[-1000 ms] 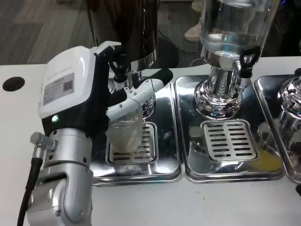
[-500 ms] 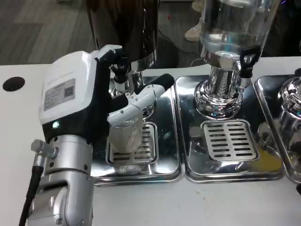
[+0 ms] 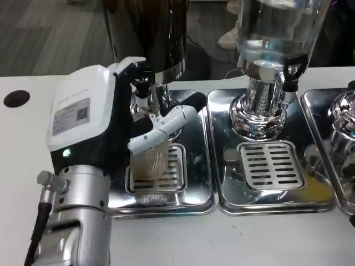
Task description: Grasp the cup under the faucet to collect the drink, then remove the cup.
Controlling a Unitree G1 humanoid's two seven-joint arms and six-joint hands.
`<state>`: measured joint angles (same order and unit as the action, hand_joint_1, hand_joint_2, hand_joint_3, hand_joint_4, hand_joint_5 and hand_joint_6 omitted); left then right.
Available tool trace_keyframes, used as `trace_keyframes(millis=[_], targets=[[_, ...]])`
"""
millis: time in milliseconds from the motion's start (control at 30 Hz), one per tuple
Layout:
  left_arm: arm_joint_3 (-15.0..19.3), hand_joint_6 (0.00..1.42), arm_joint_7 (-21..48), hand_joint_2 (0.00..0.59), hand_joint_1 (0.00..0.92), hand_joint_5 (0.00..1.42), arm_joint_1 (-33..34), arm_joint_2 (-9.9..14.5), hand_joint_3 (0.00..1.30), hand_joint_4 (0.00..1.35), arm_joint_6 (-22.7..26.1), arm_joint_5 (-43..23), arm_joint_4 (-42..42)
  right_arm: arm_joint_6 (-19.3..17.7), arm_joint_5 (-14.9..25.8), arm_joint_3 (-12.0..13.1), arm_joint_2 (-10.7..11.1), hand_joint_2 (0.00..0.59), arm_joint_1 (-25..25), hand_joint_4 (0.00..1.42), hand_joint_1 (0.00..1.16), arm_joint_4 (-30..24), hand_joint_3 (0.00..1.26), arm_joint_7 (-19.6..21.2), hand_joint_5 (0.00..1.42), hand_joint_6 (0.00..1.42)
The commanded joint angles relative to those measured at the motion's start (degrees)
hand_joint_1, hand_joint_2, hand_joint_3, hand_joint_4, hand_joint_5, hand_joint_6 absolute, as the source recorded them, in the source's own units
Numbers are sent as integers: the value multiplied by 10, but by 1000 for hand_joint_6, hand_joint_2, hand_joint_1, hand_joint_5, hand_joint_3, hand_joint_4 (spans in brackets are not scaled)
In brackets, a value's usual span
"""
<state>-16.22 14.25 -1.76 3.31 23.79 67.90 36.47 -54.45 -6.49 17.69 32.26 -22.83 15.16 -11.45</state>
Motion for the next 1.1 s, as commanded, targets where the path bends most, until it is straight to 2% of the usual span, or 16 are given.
trace_keyframes(millis=[33, 1100], targets=[[-8, 1017, 14, 63, 43, 837, -21, 0, 382, 323, -6, -10, -4, -5, -1, 6, 8, 292, -1, 201, 512, -9, 285, 1, 157, 0], [-11, 1007, 14, 63, 46, 832, -39, -2, 382, 323, -13, -3, 16, -7, 11, 9, 7, 292, -26, 201, 512, -25, 285, -2, 157, 0]])
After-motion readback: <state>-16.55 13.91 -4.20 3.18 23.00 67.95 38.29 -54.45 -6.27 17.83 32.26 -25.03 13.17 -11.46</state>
